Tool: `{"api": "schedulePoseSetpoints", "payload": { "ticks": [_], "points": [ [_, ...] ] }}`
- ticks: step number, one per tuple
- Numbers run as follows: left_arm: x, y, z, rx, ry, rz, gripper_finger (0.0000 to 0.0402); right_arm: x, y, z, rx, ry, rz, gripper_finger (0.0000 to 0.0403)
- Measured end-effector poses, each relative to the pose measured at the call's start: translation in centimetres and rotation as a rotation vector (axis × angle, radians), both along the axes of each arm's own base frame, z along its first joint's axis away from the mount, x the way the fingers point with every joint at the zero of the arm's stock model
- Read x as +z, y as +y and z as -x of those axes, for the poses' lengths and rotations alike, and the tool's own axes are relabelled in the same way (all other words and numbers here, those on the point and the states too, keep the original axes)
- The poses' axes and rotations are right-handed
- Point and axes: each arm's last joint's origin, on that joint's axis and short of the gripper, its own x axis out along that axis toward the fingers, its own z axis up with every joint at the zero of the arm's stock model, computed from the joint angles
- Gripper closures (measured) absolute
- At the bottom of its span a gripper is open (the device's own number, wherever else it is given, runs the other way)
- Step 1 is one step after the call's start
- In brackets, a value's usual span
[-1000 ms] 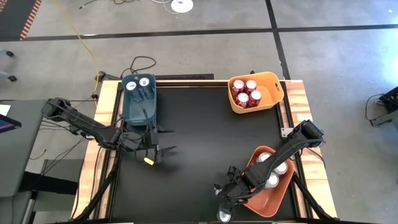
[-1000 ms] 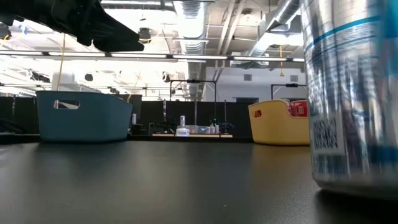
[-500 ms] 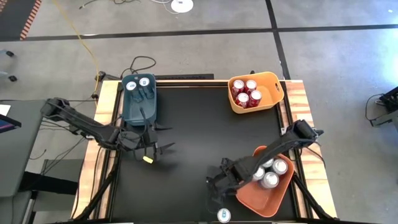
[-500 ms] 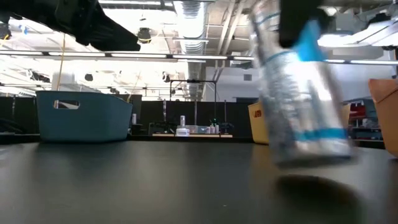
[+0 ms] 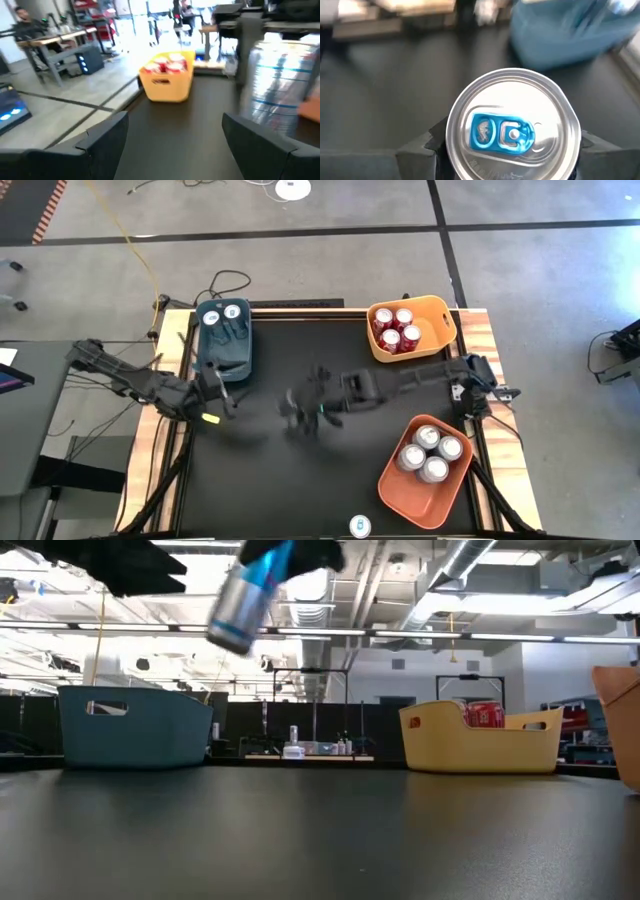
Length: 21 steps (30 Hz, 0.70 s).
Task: Sort soda cans
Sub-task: Put the top blue soda can into the blue bin
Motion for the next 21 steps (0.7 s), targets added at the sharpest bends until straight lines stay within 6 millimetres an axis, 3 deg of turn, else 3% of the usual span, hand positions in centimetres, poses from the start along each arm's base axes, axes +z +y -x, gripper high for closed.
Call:
{"api": "schedulePoseSetpoints", "payload": {
  "ticks": [4,8,14,21],
  "points": [
    [0.9,1.0,1.8,0.102,-0.056,-0.025,0.0086,2.3,-5.0,-1.2,-0.024,-0.153,0.091,0.0165],
    [1.6,2.0,3.6,0.271,-0.055,-0.085,0.0086,3.2,-10.1,-1.8,-0.053,-0.273,0.08,0.0165],
    [1.6,2.6,5.0,0.277,-0.09,-0.051,0.0086,0.8,-15.3,-3.5,-0.068,-0.329,0.03,0.0165],
    [0.6,2.6,5.2,0.191,-0.084,0.017,0.0086,-2.5,-18.9,-6.0,-0.047,-0.327,-0.003,0.0165]
  ]
}}
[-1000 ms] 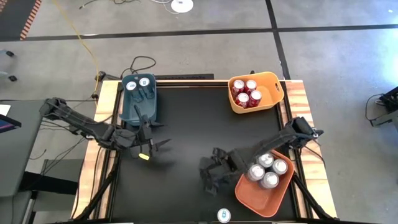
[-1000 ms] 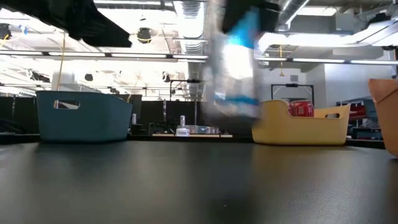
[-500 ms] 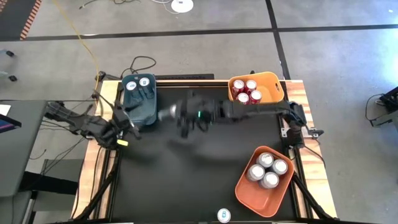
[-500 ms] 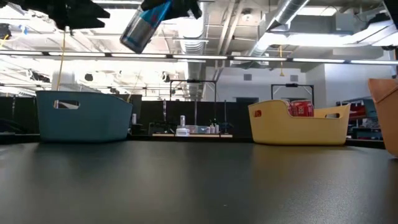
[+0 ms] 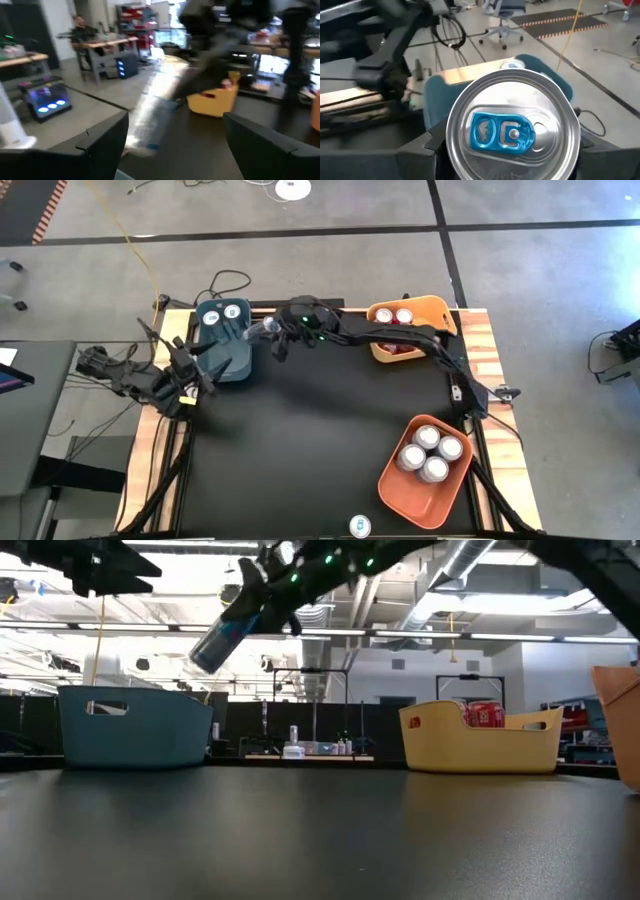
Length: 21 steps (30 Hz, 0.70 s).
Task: Sort soda cans
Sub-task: Put the top blue soda can into the blue bin
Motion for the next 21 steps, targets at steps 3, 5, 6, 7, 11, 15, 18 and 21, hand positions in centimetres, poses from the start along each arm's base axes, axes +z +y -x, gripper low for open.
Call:
{"api": "schedulePoseSetpoints", "payload": {
  "ticks": [3,5,6,7,11,15,18,21],
  "points": [
    [-0.8,0.0,0.0,0.017,0.026,0.033,0.0086,-0.9,-0.6,-1.1,0.001,0.037,0.005,0.0165],
    [-1.4,0.2,0.2,0.071,0.047,0.055,0.0086,-0.9,-0.6,-1.6,0.004,0.046,0.004,0.0165],
    [-1.7,0.3,0.2,0.094,0.055,0.067,0.0086,-0.9,-0.6,-1.6,0.006,0.058,0.001,0.0165],
    [-2.1,0.4,0.2,0.12,0.068,0.073,0.0086,-0.8,-0.5,-1.7,0.008,0.061,0.004,0.0165],
    [-2.4,0.4,-0.3,0.151,0.089,0.091,0.0086,0.4,-0.4,-1.1,0.01,0.077,0.007,0.0165],
    [-2.9,0.4,-1.5,0.188,0.169,0.066,0.0086,2.9,0.1,0.9,0.008,0.133,0.006,0.0165],
    [-3.5,0.5,-2.9,0.163,0.26,0.068,0.0086,4.9,0.7,3.0,0.014,0.195,-0.005,0.0165],
    [-4.3,0.7,-4.4,0.126,0.361,0.079,0.0086,6.1,1.5,4.6,0.025,0.254,-0.013,0.0165]
  ]
}}
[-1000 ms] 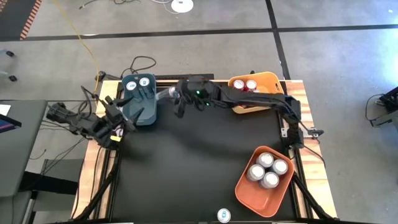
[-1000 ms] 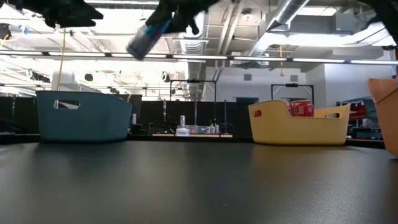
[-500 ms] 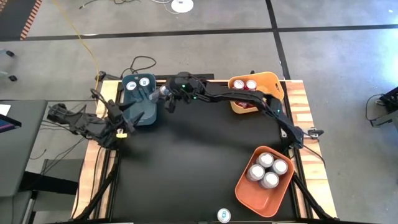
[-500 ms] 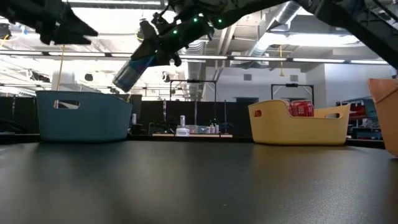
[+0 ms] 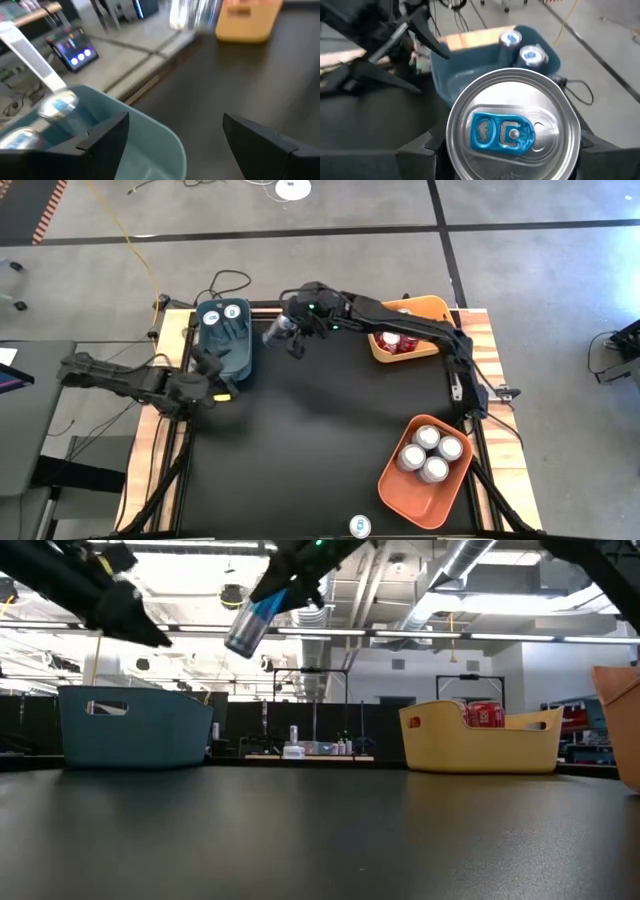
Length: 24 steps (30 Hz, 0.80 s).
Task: Sort soda cans
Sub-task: Put the top blue soda can into the blue bin
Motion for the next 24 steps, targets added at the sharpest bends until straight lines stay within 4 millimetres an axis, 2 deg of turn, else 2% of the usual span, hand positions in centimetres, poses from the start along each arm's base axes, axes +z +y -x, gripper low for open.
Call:
{"api": "schedulePoseSetpoints", "payload": {
  "ticks": [4,8,16,20,24],
  "points": [
    [-1.1,0.9,-1.3,0.046,0.108,0.02,0.0086,1.2,1.0,1.9,0.012,0.079,-0.019,0.0165],
    [-2.2,2.3,-1.6,0.14,0.19,0.079,0.0086,2.8,2.1,3.8,0.026,0.108,-0.026,0.0165],
    [-3.0,4.2,-2.1,0.083,0.258,0.223,0.0094,5.2,3.7,5.9,0.049,0.075,-0.021,0.0165],
    [-3.4,4.7,-2.7,0.027,0.282,0.255,0.0138,5.4,4.1,6.0,0.04,0.079,-0.003,0.0165],
    [-3.8,5.0,-3.3,-0.023,0.301,0.292,0.0215,5.3,4.2,6.1,0.04,0.093,-0.008,0.0165]
  ]
}}
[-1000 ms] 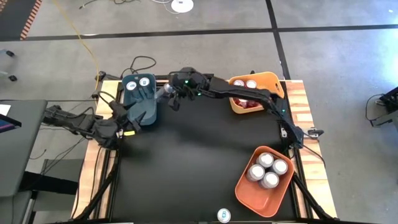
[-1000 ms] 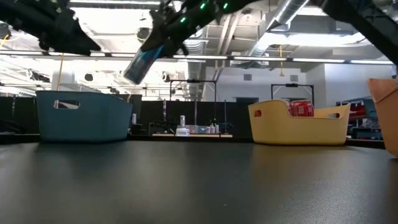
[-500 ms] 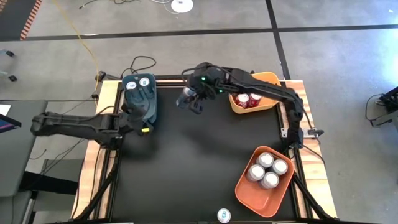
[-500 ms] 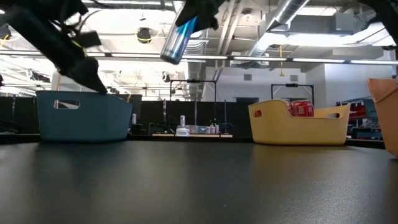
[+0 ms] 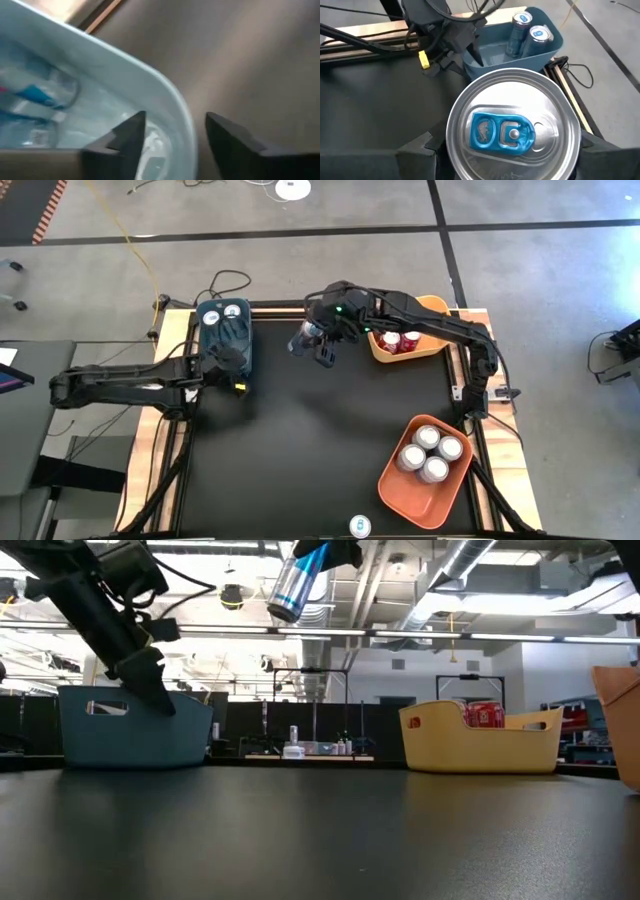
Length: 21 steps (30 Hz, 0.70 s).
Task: Sort soda cans
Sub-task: Put the top blue soda can into the blue bin
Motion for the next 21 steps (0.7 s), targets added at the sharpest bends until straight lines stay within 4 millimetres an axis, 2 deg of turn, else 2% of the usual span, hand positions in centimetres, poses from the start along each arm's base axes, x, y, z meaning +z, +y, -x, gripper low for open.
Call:
{"api": "schedulePoseSetpoints", "payload": {
  "ticks": [5,9,14,21],
  "points": [
    [-0.2,0.2,-0.9,-0.038,-0.018,0.002,0.0311,-0.3,0.0,0.3,-0.002,0.041,-0.01,0.0165],
    [-0.1,0.3,-1.4,-0.071,-0.05,-0.003,0.036,-0.6,0.1,0.5,-0.012,0.074,-0.028,0.0165],
    [-0.1,0.3,-2.1,-0.107,-0.086,0.023,0.0385,-0.9,0.1,0.7,-0.017,0.114,-0.036,0.0165],
    [-0.6,-0.2,-3.8,-0.183,-0.154,0.074,0.0384,-1.2,0.1,1.3,-0.036,0.177,-0.031,0.0165]
  ]
}}
